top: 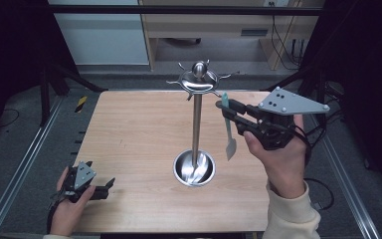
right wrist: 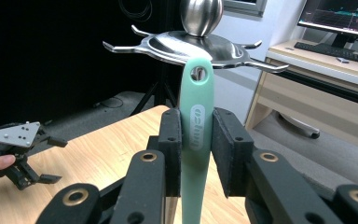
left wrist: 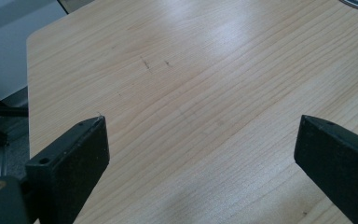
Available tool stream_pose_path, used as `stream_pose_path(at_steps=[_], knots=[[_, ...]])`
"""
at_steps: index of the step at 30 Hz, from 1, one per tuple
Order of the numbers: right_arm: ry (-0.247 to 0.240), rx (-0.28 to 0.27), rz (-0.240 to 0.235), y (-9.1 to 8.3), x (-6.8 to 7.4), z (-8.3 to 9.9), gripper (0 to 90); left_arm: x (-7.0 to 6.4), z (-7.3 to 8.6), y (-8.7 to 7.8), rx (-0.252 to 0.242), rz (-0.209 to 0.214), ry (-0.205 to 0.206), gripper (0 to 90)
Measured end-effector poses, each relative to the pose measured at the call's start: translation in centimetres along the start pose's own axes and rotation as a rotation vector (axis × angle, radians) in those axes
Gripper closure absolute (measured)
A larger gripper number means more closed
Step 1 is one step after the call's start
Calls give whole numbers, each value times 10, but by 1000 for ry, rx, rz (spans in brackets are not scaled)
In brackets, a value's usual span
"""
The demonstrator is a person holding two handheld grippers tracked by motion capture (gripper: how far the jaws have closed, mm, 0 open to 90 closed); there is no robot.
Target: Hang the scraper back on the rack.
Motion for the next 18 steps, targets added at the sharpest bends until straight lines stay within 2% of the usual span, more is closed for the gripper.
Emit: stream_pose_path(at_steps=[18], knots=[[12, 3, -12, 11, 1, 2, 741, 0, 1, 0, 3, 1, 0, 30]])
Point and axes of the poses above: each handheld gripper's, and its own axes: y roughly forward along the jaws, z roughly out of its underside, x roughly to its left, the point moved 9 cm from there along y, roughly forward along the jaws, and after that the axes turned 7 degrees about x, right-handed, at the moved point
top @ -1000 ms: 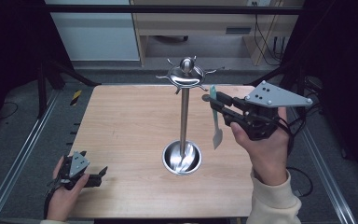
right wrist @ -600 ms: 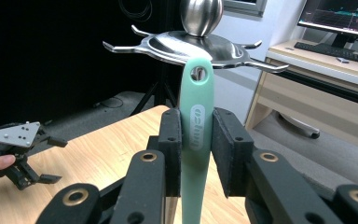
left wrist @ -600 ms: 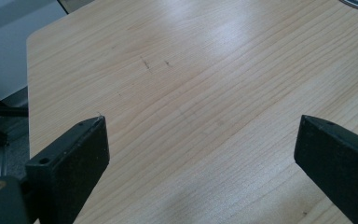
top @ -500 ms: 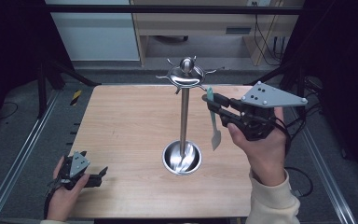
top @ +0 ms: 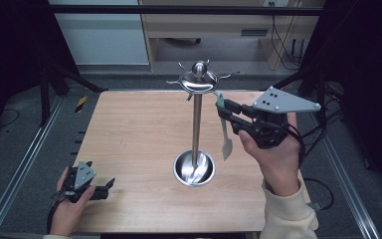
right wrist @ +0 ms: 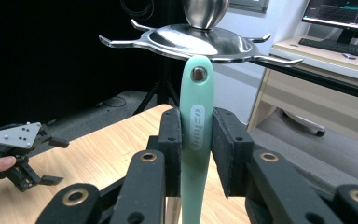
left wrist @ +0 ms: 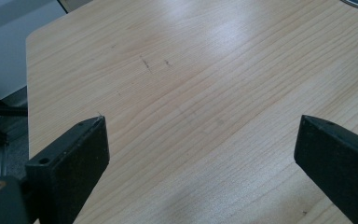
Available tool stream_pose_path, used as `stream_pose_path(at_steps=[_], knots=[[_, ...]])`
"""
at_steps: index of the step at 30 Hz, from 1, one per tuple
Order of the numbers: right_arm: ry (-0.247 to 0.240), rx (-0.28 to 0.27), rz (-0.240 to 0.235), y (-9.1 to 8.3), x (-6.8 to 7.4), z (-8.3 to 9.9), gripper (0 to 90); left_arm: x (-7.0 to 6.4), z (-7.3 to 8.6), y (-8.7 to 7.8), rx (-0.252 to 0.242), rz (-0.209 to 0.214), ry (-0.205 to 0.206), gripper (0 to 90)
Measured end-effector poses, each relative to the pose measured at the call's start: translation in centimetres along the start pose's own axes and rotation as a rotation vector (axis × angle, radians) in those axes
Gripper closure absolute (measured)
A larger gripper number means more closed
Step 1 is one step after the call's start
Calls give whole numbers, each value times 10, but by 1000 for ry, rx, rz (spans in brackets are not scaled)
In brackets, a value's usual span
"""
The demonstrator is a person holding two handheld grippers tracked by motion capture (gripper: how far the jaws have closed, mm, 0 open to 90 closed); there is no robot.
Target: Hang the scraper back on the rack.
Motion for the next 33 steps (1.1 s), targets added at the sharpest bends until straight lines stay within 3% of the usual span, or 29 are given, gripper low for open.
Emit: stream_pose_path(at_steps=[33], knots=[[28, -36, -3, 11, 1, 0, 733, 0, 0, 0, 2, 2, 1, 29]])
Point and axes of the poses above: each handheld gripper's, and its own axes: y roughly forward along the jaws, z roughly out of its underside, x roughly to its left, the point moved 9 cm from there along y, roughly forward along the jaws, and after that the axes turned 7 degrees about x, right-handed, at the moved point
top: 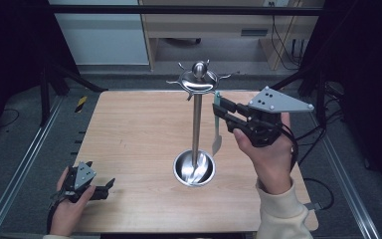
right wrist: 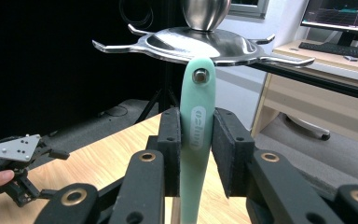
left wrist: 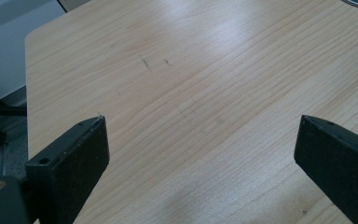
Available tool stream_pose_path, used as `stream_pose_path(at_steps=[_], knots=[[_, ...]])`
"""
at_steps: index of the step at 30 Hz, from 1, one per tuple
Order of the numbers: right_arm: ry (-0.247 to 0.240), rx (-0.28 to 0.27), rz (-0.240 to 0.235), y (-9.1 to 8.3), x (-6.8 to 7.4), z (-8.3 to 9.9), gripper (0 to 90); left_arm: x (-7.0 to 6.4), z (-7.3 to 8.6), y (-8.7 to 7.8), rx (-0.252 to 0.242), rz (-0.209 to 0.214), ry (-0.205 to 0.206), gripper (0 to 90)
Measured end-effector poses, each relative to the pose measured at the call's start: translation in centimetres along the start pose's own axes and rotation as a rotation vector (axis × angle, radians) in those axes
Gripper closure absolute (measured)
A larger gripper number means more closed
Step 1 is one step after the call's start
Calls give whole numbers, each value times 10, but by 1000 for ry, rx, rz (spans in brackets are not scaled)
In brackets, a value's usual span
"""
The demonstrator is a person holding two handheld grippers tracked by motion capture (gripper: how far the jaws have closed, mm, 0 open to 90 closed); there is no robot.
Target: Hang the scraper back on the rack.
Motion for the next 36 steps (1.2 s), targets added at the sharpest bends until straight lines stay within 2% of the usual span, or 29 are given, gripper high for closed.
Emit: stream_pose_path(at_steps=[8, 13, 18, 21, 25, 26, 27, 28, 32, 36], knots=[[-4, 4, 2, 2, 2, 0, 721, 0, 0, 0, 3, 2, 2, 29], [1, 6, 2, -1, 1, 0, 661, 0, 0, 0, 0, 0, 1, 29], [4, 9, 34, -8, -4, 1, 595, 0, 0, 0, -1, 0, 1, 29], [42, 23, 114, -15, -18, 3, 520, 0, 0, 0, 0, 0, 1, 29], [73, 51, 160, -19, -32, 9, 378, 0, 0, 0, 2, 1, 3, 29], [80, 63, 177, -18, -36, 12, 333, 0, 0, 0, 2, 1, 3, 29], [97, 84, 221, -16, -46, 19, 246, 0, 0, 0, 3, 2, 4, 29], [97, 84, 221, -16, -46, 19, 246, 0, 0, 0, 3, 3, 4, 29], [92, 113, 277, -7, -61, 32, 162, 0, 0, 0, 3, 0, 3, 29], [101, 142, 304, 3, -75, 48, 99, 1, 0, 0, 0, 0, 1, 29]])
Point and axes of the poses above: each handheld gripper's, and its own axes: y roughly forward along the jaws, z roughly out of its underside, x roughly to its left, the point moved 9 cm from there along y, roughly forward along the jaws, and after that the axes turned 7 degrees about x, right-handed, at the moved point
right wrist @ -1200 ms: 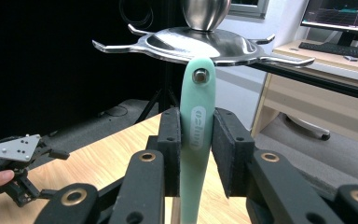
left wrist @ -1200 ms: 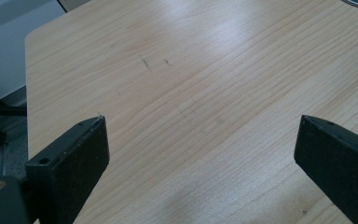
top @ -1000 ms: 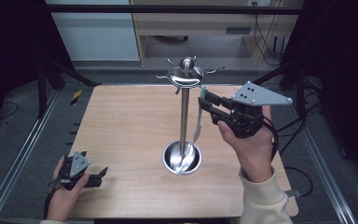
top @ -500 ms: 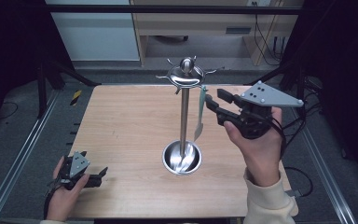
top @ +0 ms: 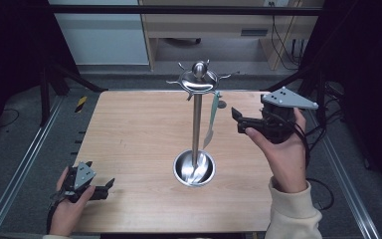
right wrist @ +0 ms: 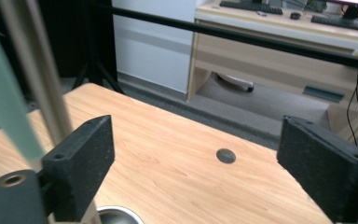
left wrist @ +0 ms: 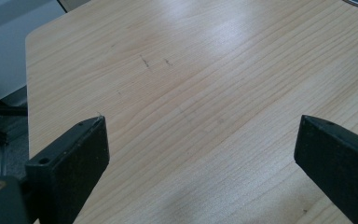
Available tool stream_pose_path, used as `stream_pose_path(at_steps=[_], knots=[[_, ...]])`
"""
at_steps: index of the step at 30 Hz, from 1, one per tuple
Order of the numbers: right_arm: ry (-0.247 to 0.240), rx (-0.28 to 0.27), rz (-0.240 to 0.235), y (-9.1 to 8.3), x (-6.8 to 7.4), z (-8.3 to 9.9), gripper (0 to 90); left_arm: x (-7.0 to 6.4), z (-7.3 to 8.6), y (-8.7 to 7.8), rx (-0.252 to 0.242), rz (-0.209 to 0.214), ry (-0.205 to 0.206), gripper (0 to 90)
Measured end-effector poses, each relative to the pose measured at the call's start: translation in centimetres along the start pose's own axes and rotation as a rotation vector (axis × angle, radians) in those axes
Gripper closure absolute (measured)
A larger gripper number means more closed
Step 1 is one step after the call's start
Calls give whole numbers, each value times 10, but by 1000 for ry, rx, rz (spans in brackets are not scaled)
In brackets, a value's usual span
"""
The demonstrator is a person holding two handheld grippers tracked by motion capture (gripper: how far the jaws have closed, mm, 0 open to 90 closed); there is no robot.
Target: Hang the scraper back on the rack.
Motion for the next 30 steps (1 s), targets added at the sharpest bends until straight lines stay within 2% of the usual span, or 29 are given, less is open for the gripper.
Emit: stream_pose_path(at_steps=[2, 6, 8, 9, 11, 12, 15, 18, 22, 30], knots=[[-6, 0, 6, 3, -2, 3, 88, 0, 0, 0, 3, -1, 2, 29], [8, 19, 2, 15, -7, 21, 70, 0, 0, 0, 2, -4, -1, 29], [23, 60, 9, 25, -11, 39, 67, 1, 1, -1, 4, -8, -3, 29], [23, 60, 9, 25, -11, 39, 67, 1, 1, -1, 2, -9, -5, 29], [27, 85, 9, 30, -13, 51, 66, 2, 2, -1, 5, -9, -5, 29], [31, 105, 7, 33, -14, 62, 78, 2, 2, -1, 5, -9, -5, 29], [32, 122, 9, 37, -15, 73, 89, 1, 2, -1, 5, -9, -4, 29], [41, 141, -11, 44, -13, 87, 95, 0, 1, 0, 3, -6, -5, 28], [38, 179, -27, 61, -10, 108, 101, 1, 1, 0, 4, -7, -7, 28], [30, 215, -12, 79, -12, 134, 114, 1, 1, 0, 2, -4, -10, 28]])
Point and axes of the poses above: each handheld gripper's, and its own axes: y roughly forward along the jaws, z roughly out of its underside, x roughly to its left, the point moved 9 cm from there along y, roughly forward along the jaws, and after that the axes turned 7 degrees about x, right-handed, at the moved point
